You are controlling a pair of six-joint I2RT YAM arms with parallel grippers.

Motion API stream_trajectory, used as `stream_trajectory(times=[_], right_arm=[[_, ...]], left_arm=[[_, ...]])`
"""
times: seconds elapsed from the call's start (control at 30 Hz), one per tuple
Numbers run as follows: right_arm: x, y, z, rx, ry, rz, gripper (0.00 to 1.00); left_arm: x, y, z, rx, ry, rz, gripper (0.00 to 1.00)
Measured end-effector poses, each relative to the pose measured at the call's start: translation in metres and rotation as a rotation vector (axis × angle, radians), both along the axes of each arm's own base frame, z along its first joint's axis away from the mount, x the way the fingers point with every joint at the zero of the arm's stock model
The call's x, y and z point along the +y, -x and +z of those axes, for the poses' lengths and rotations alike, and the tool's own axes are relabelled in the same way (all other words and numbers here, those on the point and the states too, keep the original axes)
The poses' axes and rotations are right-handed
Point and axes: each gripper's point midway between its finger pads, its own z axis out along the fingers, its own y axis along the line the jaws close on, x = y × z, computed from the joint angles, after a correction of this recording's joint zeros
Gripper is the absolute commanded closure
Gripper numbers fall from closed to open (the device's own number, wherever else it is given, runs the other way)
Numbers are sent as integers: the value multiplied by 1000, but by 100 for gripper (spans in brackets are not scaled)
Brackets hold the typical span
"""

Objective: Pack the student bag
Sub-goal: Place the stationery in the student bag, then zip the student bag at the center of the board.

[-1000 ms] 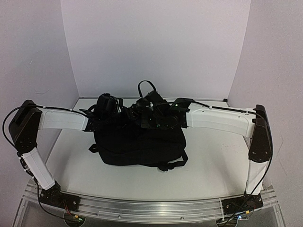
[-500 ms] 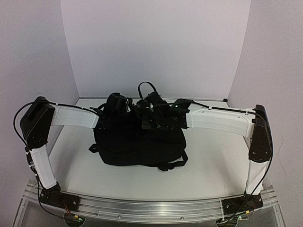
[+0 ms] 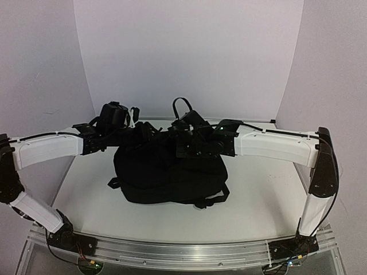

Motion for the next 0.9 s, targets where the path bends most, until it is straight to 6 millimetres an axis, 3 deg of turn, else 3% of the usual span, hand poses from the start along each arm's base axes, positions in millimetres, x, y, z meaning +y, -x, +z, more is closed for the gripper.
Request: stream_trajectory(times=[0.1,0.23,0.4,0.63,0.9], right_arm=[[3,6,-5,15,10,46,100],[12,16,-9,29,17,103,100],[30,34,-15,50,4,175,87],[60,56,-43,110,-2,280,75],[69,61,-44,118,-16,337,31]], left_arm=[[26,3,5,22,-13,36,21],[69,2,-13,98,-61,111,10],[117,10,-31,174,-115,200,6],[118,21,-31,204,-101,168,4],[108,24,-26,203,-58,117,3]])
